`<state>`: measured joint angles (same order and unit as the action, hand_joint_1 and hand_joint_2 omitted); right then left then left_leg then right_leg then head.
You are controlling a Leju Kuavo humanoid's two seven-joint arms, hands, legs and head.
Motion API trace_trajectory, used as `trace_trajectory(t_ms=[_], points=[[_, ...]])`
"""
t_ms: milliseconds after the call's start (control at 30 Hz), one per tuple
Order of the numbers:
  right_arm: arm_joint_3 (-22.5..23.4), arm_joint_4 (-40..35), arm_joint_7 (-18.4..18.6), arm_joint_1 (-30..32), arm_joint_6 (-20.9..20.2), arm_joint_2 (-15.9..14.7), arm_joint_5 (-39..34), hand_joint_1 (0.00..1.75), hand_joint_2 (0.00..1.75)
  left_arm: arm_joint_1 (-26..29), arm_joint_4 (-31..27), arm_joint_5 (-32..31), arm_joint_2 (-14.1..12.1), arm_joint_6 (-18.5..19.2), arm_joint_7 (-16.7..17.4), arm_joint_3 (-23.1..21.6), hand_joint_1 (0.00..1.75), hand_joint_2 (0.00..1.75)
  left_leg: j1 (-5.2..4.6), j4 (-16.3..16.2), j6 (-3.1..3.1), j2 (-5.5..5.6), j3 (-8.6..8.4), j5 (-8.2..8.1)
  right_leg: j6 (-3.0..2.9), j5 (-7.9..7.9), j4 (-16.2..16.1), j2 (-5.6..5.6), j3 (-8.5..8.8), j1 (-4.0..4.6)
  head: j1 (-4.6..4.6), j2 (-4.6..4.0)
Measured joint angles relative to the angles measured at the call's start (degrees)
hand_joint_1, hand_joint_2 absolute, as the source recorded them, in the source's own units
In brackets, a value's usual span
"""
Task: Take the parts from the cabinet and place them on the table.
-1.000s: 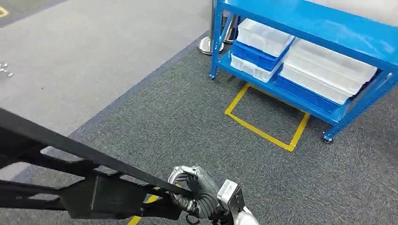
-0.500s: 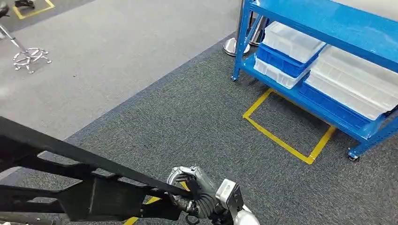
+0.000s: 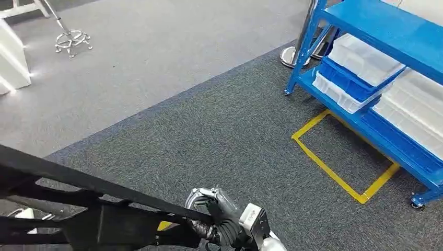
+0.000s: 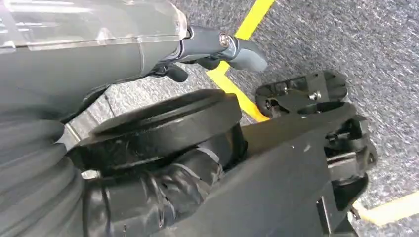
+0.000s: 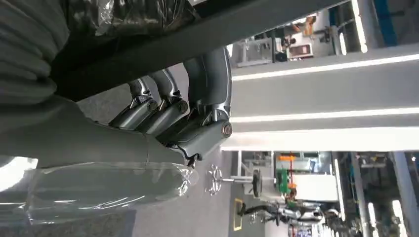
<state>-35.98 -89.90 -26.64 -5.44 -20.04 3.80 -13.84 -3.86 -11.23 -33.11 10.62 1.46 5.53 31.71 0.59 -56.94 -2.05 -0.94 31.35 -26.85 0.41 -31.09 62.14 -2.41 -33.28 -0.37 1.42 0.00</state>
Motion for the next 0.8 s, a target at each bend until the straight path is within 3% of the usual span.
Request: trace_trajectory(t_ms=[33, 67, 100, 133, 167, 233, 267, 300, 367, 400, 433, 467, 500, 533, 600, 633, 667, 733, 767, 800], points=[[0.00, -0.09, -0.07, 0.20, 0.02, -0.04, -0.02, 1.55, 1.75, -0.13, 0.00, -0.07, 0.00, 0.00, 0.00, 0.00, 0.00, 1.75, -0.01, -0.05, -0.14, 0.44, 0.16, 0.09, 0.00, -2.25, 3.85, 1.36, -1.83, -0.05, 0.13, 0.00], [0.00, -0.09, -0.11, 0.44, 0.02, -0.19, 0.00, 1.55, 1.75, -0.11, 0.00, -0.09, 0.00, 0.00, 0.02, 0.00, 0.00, 1.75, -0.02, -0.07, -0.15, 0.86, 0.23, 0.08, 0.07, -4.30, 8.43, 1.92, -3.92, -0.10, 0.09, -0.02], [0.00, -0.09, -0.11, 0.78, 0.00, -0.39, 0.07, 1.55, 1.75, -0.08, 0.00, -0.09, 0.00, 0.00, 0.02, 0.00, 0.00, 1.75, -0.05, -0.13, -0.15, 1.56, 0.29, 0.08, 0.15, -5.58, 12.68, 2.12, -6.06, -0.09, 0.09, -0.02], [0.00, -0.09, -0.11, 1.00, 0.00, -0.55, 0.11, 1.55, 1.75, -0.09, 0.00, -0.09, 0.00, 0.00, 0.02, 0.00, 0.00, 1.75, -0.04, -0.24, -0.15, 2.23, 0.33, 0.08, 0.21, -5.42, 14.33, 2.15, -7.01, -0.11, 0.09, 0.00], [0.00, -0.09, -0.09, 1.15, 0.02, -0.61, 0.11, 1.55, 1.75, -0.11, 0.00, -0.09, 0.00, 0.00, 0.02, 0.00, 0.00, 1.75, 0.00, -0.41, -0.13, 3.06, 0.32, 0.07, 0.23, -3.67, 12.96, 2.17, -6.54, -0.26, 0.11, -0.02], [0.00, -0.11, -0.11, 1.10, 0.02, -0.66, 0.11, 1.55, 1.75, -0.18, 0.00, -0.09, 0.04, -0.02, 0.02, 0.00, 0.00, 1.75, 0.14, -1.00, 0.23, 4.64, 0.32, -0.21, 0.27, 1.67, 4.63, 2.77, -2.78, -0.65, 0.11, 0.00], [0.00, -0.13, -0.13, 1.10, 0.00, -0.66, 0.11, 1.55, 1.75, -0.25, 0.00, -0.09, 0.07, -0.04, 0.02, 0.00, 0.00, 1.75, 0.21, -1.41, 0.55, 5.28, 0.37, -0.47, 0.23, 3.66, -0.26, 4.17, -0.59, -0.95, 0.11, 0.00], [0.00, -0.09, -0.11, 1.12, 0.02, -0.68, 0.11, 1.55, 1.75, -0.39, 0.00, -0.09, 0.07, -0.07, 0.07, 0.00, 0.00, 1.75, 0.03, -1.69, 0.95, 5.64, 0.85, -0.72, 0.25, 2.17, -1.21, 6.58, -0.11, -0.92, 0.15, 0.00], [0.00, -0.24, -0.17, 1.33, 0.00, -0.68, 0.13, 1.55, 1.75, -0.40, 0.00, -0.07, 0.07, -0.09, 0.15, 0.00, 0.00, 1.75, 0.25, -1.86, 1.61, 6.67, 1.35, -0.55, -0.10, 2.47, -1.48, 5.73, -0.20, -0.80, 0.11, 0.00], [0.00, -0.26, -0.17, 1.29, -0.02, -0.68, 0.11, 1.55, 1.75, -0.40, 0.00, -0.07, 0.07, -0.09, 0.15, 0.02, 0.00, 1.75, 0.46, -1.62, 2.02, 7.16, 1.36, -0.39, -0.49, 2.49, -1.46, 5.33, -0.13, -0.48, 0.07, 0.00], [0.00, -0.26, -0.17, 1.18, -0.02, -0.57, 0.11, 1.55, 1.75, -0.42, 0.00, -0.07, 0.07, -0.09, 0.15, 0.04, 0.00, 1.75, 0.45, -1.49, 2.45, 7.66, 1.58, -0.36, -0.98, 2.65, -1.87, 4.75, 0.17, -0.71, 0.15, -0.02], [0.00, -0.26, -0.17, 1.08, -0.02, -0.50, 0.13, 1.55, 1.75, -0.41, 0.00, -0.07, 0.02, -0.13, 0.20, 0.09, 0.00, 1.75, 0.50, -1.93, 2.57, 6.08, 1.47, -0.74, -1.43, 2.91, -2.34, 4.04, 0.46, -0.94, 0.04, -0.02], [0.00, -0.31, -0.22, 1.08, -0.02, -0.42, 0.11, 1.55, 1.75, -0.42, 0.00, -0.09, 0.02, -0.20, 0.28, 0.09, 0.00, 1.75, 0.21, -3.62, 2.77, 3.22, 2.12, -1.83, -1.79, 2.86, -2.57, 3.43, 0.69, -0.90, 0.00, 0.00], [0.00, -0.37, -0.26, 1.10, -0.02, -0.39, 0.11, 1.55, 1.75, -0.53, 0.00, -0.09, 0.02, -0.22, 0.26, 0.11, 0.00, 1.75, 0.21, -7.16, 2.96, 2.23, 3.93, -3.88, -2.06, 2.80, -2.60, 2.69, 0.72, -0.78, 0.02, 0.00], [0.00, -0.39, -0.28, 1.20, -0.02, -0.39, 0.11, 1.55, 1.75, -0.93, -0.02, -0.04, -0.04, -0.24, 0.15, 0.20, 0.00, 1.75, 0.22, -16.30, 3.26, 1.70, 8.25, -7.83, -2.31, 2.62, -2.59, 0.92, 0.70, -0.55, 0.02, 0.00], [0.00, -0.39, -0.28, 1.25, -0.02, -0.39, 0.13, 1.55, 1.75, -1.09, -0.02, -0.02, -0.07, -0.24, 0.13, 0.20, 0.00, 1.75, 0.22, -18.53, 3.30, 1.62, 9.17, -8.10, -2.40, 2.54, -2.58, 0.15, 0.73, -0.47, 0.00, -0.02], [0.00, -0.39, -0.28, 1.28, -0.02, -0.39, 0.13, 1.55, 1.75, -1.11, -0.02, -0.02, -0.07, -0.22, 0.13, 0.22, 0.00, 1.75, 0.22, -18.07, 3.24, 1.48, 8.73, -7.09, -2.39, 2.48, -2.58, -0.50, 0.83, -0.40, 0.02, -0.02], [0.00, -0.41, -0.28, 1.22, -0.02, -0.39, 0.13, 1.55, 1.75, -0.82, -0.02, -0.09, -0.07, -0.22, 0.26, 0.22, 0.00, 1.75, 0.19, -10.53, 2.75, 0.72, 4.81, -2.62, -2.35, 2.28, -2.58, -1.59, 1.12, -0.26, 0.02, 0.00], [0.00, -0.41, -0.28, 1.19, -0.02, -0.37, 0.13, 1.55, 1.75, -0.59, -0.02, -0.17, -0.07, -0.22, 0.31, 0.24, 0.00, 1.75, -0.01, -5.21, 2.27, -0.53, 2.10, -0.14, -2.24, 2.14, -2.59, -2.04, 1.36, -0.17, 0.00, 0.00], [0.00, -0.41, -0.28, 1.20, 0.00, -0.35, 0.13, 1.55, 1.75, -0.50, -0.02, -0.22, -0.07, -0.22, 0.31, 0.28, 0.00, 1.75, -0.52, -2.22, 1.74, -3.43, 0.71, -0.47, -2.11, 2.06, -2.64, -2.48, 1.43, -0.11, 0.07, 0.00]])
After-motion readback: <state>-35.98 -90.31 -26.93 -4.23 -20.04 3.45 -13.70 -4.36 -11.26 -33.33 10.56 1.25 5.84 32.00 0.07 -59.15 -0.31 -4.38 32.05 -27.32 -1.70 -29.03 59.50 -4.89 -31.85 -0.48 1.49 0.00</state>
